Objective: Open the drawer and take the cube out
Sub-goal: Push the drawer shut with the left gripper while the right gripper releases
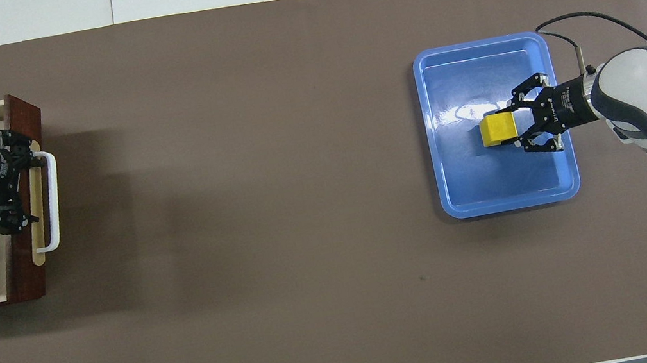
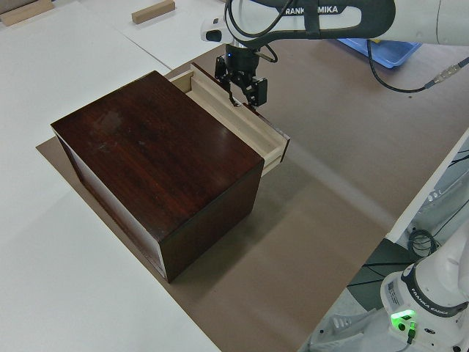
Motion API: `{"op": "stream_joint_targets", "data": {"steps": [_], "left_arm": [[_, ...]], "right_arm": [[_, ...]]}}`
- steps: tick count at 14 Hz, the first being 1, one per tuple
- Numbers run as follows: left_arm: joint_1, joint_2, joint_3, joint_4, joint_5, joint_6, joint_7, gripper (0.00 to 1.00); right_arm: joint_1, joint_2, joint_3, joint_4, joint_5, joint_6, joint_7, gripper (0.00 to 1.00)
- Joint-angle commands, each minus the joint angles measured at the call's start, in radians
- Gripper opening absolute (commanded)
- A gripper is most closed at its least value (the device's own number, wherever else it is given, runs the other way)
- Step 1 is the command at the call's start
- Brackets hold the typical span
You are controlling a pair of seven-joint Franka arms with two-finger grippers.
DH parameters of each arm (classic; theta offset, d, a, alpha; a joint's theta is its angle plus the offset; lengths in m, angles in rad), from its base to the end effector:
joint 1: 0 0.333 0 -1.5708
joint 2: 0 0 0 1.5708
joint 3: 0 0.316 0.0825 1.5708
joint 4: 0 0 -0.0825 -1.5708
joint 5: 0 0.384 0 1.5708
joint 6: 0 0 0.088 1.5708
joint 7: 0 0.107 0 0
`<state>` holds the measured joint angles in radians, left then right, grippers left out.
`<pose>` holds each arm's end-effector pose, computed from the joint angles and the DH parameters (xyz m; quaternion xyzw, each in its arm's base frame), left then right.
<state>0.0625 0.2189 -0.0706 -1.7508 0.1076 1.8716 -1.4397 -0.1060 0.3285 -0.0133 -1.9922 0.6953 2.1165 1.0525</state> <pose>0.6123 0.0058 0.4359 -0.7646 -0.6412 0.0080 0.0643 0.5883 -0.0407 0.2892 -0.6662 0.6887 0.2066 0.1979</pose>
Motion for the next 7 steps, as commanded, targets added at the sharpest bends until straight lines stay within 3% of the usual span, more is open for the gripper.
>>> {"op": "stream_joint_targets", "data": {"steps": [1,4,5,6,7], "left_arm": [[0.072,-0.024,0.003,-0.044,0.037,0.044,0.086,1.00],[0.114,-0.024,0.003,-0.045,0.037,0.064,0.099,1.00],[0.137,-0.024,0.003,-0.047,0.037,0.067,0.101,1.00],[0.151,-0.024,0.002,-0.047,0.037,0.067,0.102,1.00],[0.160,-0.024,0.003,-0.047,0.037,0.067,0.102,1.00]], "right_arm": [[-0.001,-0.032,0.007,-0.051,0.032,0.031,-0.042,0.00],[0.002,-0.034,0.006,-0.060,0.032,0.034,-0.042,0.00],[0.002,-0.034,0.006,-0.060,0.032,0.034,-0.042,0.11],[0.003,-0.034,0.006,-0.060,0.032,0.034,-0.042,0.56],[0.003,-0.034,0.006,-0.059,0.032,0.034,-0.040,0.85]]}}
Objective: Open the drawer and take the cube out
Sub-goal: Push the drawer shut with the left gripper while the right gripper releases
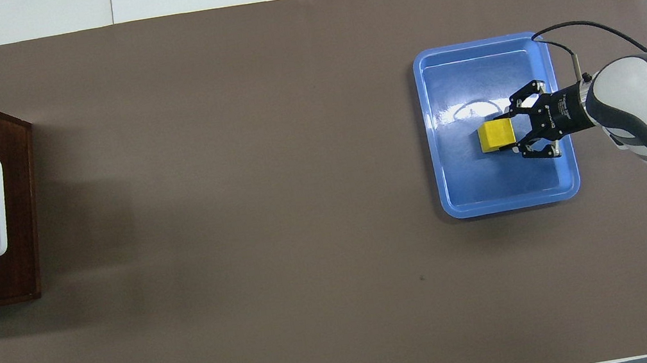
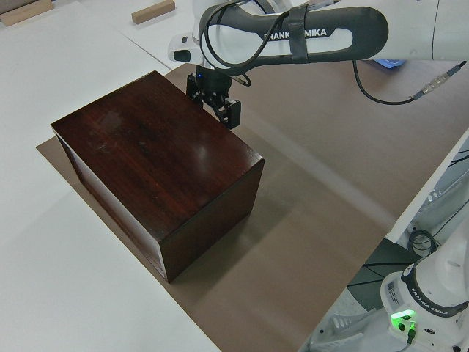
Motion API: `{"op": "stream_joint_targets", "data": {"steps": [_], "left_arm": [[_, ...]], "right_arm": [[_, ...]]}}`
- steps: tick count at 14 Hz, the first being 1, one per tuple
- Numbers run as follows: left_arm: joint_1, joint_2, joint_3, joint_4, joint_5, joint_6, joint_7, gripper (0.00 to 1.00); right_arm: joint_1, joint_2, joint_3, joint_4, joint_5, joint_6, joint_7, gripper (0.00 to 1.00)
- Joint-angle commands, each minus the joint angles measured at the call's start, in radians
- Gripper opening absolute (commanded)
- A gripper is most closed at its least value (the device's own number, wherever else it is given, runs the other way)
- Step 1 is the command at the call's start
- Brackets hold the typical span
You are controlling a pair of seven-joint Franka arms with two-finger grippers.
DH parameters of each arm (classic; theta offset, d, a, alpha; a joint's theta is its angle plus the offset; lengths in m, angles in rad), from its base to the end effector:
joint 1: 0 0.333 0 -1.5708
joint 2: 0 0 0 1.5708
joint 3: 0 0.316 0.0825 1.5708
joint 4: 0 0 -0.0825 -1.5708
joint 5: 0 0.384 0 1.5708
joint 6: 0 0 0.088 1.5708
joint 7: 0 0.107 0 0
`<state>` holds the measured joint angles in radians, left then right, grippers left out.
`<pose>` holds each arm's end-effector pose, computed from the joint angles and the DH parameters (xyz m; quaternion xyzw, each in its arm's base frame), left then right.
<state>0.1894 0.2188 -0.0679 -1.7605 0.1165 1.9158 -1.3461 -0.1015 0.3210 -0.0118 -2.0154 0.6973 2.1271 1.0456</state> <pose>0.6096 0.0853 0.4350 -0.7552 -0.6530 -0.0012 0.0563 0.5825 -0.0374 0.2846 -0.6678 0.6875 0.2078 0.1954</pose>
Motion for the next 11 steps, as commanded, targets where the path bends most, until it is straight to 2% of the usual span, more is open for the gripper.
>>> {"op": "stream_joint_targets", "data": {"steps": [1,4,7,9,11], "left_arm": [[0.038,-0.024,0.000,-0.037,0.028,0.022,0.010,1.00],[0.022,-0.018,0.000,-0.011,0.029,0.000,0.060,1.00],[-0.010,-0.032,-0.006,0.045,0.029,-0.113,0.165,1.00],[-0.011,-0.061,-0.013,0.076,0.025,-0.179,0.249,1.00],[-0.011,-0.125,-0.027,0.066,0.011,-0.224,0.376,1.00]], "right_arm": [[-0.003,-0.026,0.004,-0.031,0.030,0.019,-0.032,0.95],[-0.024,-0.039,0.003,0.006,0.016,-0.022,-0.019,1.00],[-0.020,-0.095,-0.005,0.033,-0.031,-0.082,0.005,1.00],[-0.020,-0.138,-0.004,0.043,-0.097,-0.107,0.031,1.00],[-0.014,-0.190,-0.004,0.072,-0.166,-0.171,0.033,1.00]]}}
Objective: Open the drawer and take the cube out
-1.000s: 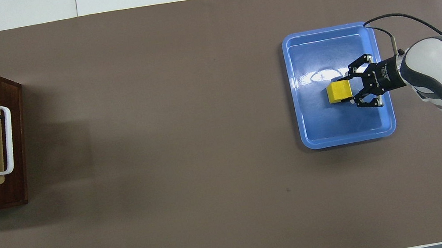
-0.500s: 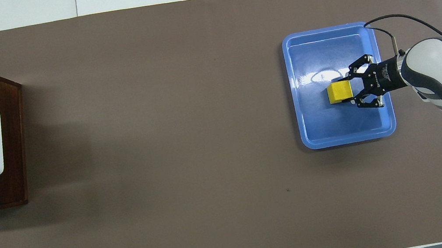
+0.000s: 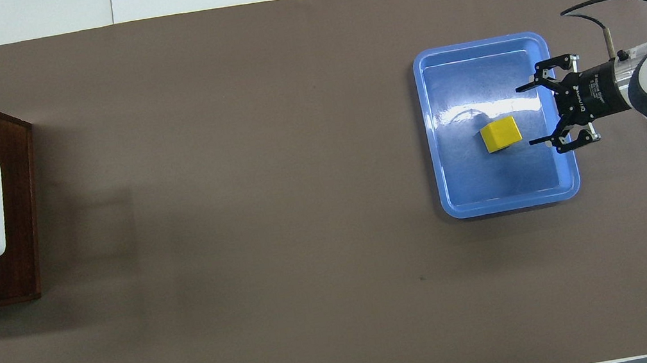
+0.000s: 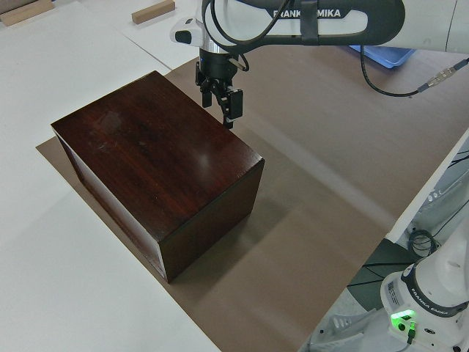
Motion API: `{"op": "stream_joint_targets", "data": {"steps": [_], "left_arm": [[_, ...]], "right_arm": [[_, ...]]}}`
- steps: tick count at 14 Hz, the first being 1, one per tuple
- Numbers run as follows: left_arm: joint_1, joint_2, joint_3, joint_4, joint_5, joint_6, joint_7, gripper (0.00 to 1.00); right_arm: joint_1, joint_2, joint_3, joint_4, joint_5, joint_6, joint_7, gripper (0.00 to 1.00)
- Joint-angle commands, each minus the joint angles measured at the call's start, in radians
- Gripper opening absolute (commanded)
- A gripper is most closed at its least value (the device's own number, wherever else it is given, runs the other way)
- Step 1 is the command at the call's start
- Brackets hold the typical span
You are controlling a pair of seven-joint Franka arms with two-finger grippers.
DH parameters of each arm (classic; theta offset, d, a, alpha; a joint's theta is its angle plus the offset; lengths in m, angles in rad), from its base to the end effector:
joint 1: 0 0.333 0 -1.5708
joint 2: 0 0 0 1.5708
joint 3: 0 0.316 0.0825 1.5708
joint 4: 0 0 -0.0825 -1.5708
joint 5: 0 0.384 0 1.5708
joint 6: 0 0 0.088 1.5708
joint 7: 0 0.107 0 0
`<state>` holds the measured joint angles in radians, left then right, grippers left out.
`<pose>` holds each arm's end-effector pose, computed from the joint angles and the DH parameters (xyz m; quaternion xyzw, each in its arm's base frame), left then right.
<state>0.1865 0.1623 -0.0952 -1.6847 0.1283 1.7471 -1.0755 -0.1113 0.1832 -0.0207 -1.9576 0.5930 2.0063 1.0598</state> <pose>0.5975 0.0695 0.4919 -0.8400 -0.5375 0.0176 0.0716 0.5842 -0.0434 0.3816 -0.7112 0.6523 0.1710 0.1987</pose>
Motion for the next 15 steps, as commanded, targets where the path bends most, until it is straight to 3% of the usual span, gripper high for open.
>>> {"op": "stream_joint_targets", "data": {"steps": [1,4,7,10,13,15], "left_arm": [[-0.009,-0.092,-0.003,-0.009,-0.015,-0.084,0.174,1.00],[-0.025,-0.150,-0.018,-0.001,-0.067,-0.165,0.375,1.00],[-0.065,-0.182,-0.021,-0.010,-0.068,-0.239,0.605,1.00],[-0.096,-0.184,-0.018,-0.018,-0.104,-0.241,0.803,1.00],[-0.151,-0.170,-0.003,-0.013,-0.113,-0.276,0.943,1.00],[-0.154,-0.147,-0.006,0.019,-0.113,-0.291,1.025,1.00]], "right_arm": [[-0.004,-0.071,0.008,0.035,-0.123,-0.084,0.009,1.00],[0.005,-0.115,0.019,0.104,-0.252,-0.179,-0.045,1.00],[0.019,-0.217,0.019,0.111,-0.347,-0.242,-0.271,1.00],[0.019,-0.274,0.019,0.112,-0.421,-0.300,-0.442,1.00],[0.019,-0.298,0.019,0.111,-0.539,-0.304,-0.799,1.00],[0.021,-0.309,0.021,0.102,-0.541,-0.328,-0.921,1.00]]}}
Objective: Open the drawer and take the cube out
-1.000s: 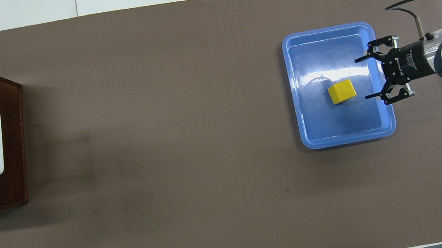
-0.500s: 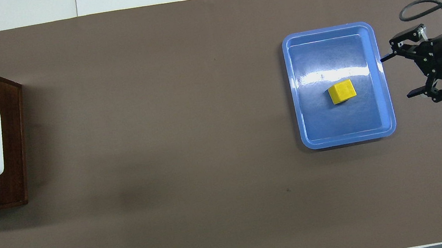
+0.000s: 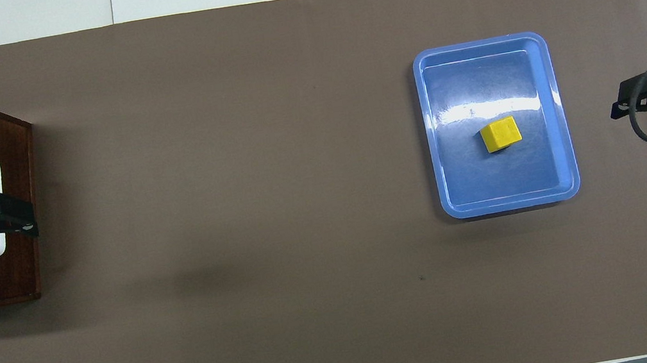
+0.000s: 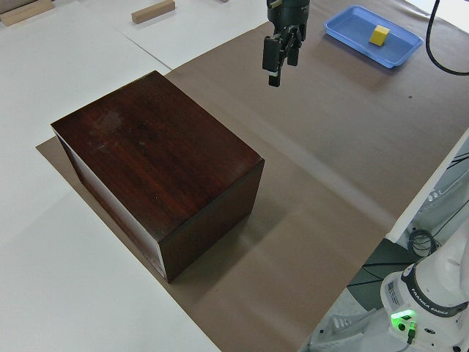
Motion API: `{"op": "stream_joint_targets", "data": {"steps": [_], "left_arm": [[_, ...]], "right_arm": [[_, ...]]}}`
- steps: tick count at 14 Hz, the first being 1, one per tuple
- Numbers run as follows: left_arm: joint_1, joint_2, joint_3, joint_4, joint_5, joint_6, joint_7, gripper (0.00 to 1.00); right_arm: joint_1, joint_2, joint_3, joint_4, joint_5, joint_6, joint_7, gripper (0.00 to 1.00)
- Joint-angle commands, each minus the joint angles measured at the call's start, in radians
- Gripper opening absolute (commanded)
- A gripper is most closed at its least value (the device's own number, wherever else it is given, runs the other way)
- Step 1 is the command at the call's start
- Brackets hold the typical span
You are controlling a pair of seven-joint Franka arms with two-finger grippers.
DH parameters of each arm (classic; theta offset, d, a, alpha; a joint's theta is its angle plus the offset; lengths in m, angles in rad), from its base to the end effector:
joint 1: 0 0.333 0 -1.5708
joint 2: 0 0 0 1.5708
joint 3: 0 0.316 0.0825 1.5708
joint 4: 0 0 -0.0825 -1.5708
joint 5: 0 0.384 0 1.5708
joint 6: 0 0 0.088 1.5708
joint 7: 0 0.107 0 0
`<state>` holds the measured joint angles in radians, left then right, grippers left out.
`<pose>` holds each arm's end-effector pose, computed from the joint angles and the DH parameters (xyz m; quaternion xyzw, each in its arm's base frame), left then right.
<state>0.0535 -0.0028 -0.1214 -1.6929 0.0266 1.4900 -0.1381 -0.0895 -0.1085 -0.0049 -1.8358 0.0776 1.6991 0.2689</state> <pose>0.5367 -0.0335 0.5631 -0.9943 -0.0347 0.0980 0.0237 0.5233 -0.0423 0.5686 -0.9817 0.1859 0.0174 0.0373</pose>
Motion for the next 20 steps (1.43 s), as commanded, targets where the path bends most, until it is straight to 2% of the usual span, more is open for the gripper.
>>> {"op": "stream_joint_targets", "data": {"steps": [1,4,5,7,9,13,20], "left_arm": [[-0.027,0.021,0.022,0.030,-0.011,-0.052,0.113,1.00],[-0.061,0.032,0.031,0.029,-0.011,-0.069,0.149,1.00],[-0.072,0.011,0.028,0.032,-0.010,-0.065,0.149,1.00],[-0.061,0.000,0.026,0.036,-0.007,-0.062,0.166,1.00],[-0.055,0.000,0.026,0.067,-0.005,-0.069,0.186,1.00],[-0.050,-0.003,0.023,0.055,-0.005,-0.056,0.181,1.00],[-0.052,-0.014,0.025,0.045,-0.005,-0.057,0.178,1.00]], "right_arm": [[0.007,-0.017,0.005,-0.020,-0.027,-0.025,-0.138,1.00],[0.011,-0.013,0.005,-0.013,-0.053,-0.021,-0.228,1.00],[0.029,-0.013,0.005,-0.013,-0.076,-0.018,-0.276,1.00],[0.048,-0.008,0.006,0.000,-0.116,-0.016,-0.283,1.00],[0.048,0.000,0.011,0.023,-0.116,-0.029,-0.286,1.00],[0.059,0.039,0.025,0.105,-0.104,-0.079,-0.286,1.00],[0.068,0.053,0.026,0.113,-0.099,-0.098,-0.286,1.00]]}}
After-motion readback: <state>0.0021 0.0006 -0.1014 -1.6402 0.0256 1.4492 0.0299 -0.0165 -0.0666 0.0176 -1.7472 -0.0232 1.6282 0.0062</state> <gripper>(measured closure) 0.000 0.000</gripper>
